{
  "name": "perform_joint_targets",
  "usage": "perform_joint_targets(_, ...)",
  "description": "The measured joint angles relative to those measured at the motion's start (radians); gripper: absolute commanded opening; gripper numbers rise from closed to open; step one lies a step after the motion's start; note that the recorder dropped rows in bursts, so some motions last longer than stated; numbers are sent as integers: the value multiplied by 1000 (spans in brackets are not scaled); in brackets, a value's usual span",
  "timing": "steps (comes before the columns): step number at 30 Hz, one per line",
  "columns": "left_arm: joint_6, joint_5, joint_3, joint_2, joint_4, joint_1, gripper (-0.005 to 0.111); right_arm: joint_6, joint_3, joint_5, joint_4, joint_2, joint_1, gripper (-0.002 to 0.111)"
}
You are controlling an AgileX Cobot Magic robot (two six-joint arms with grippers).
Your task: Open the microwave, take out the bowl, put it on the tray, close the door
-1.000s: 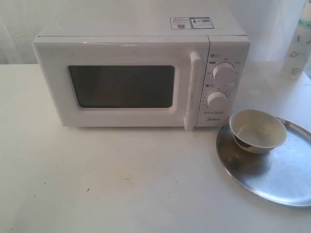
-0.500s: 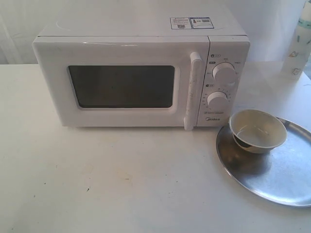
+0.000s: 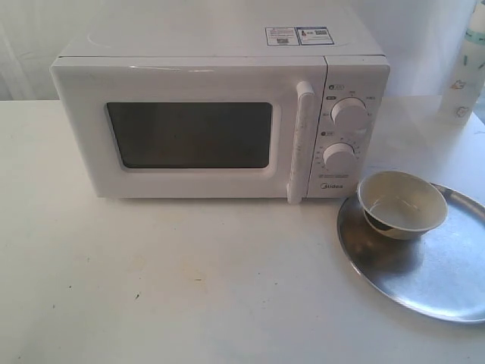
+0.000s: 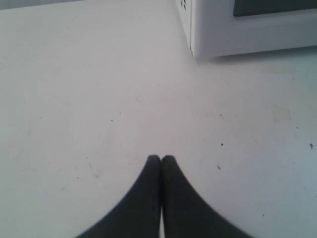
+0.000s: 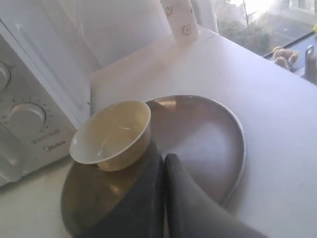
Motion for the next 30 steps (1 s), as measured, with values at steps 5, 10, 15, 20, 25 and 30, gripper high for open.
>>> perform_joint_targets(5,0,0,0,0,0,0,0,-128,0,8,-72,0,0,0)
perform_joint_targets(10,0,0,0,0,0,0,0,-145,0,9,-141,0,0,0)
perform_joint_targets(15,0,0,0,0,0,0,0,-275,0,-10,-157,0,0,0)
perform_joint_targets(20,0,0,0,0,0,0,0,-310,0,-6,-114,0,0,0)
perform_joint_targets(25,0,0,0,0,0,0,0,-226,0,-5,-90,0,0,0)
perform_joint_targets(30,0,0,0,0,0,0,0,-377,0,-3,46,0,0,0)
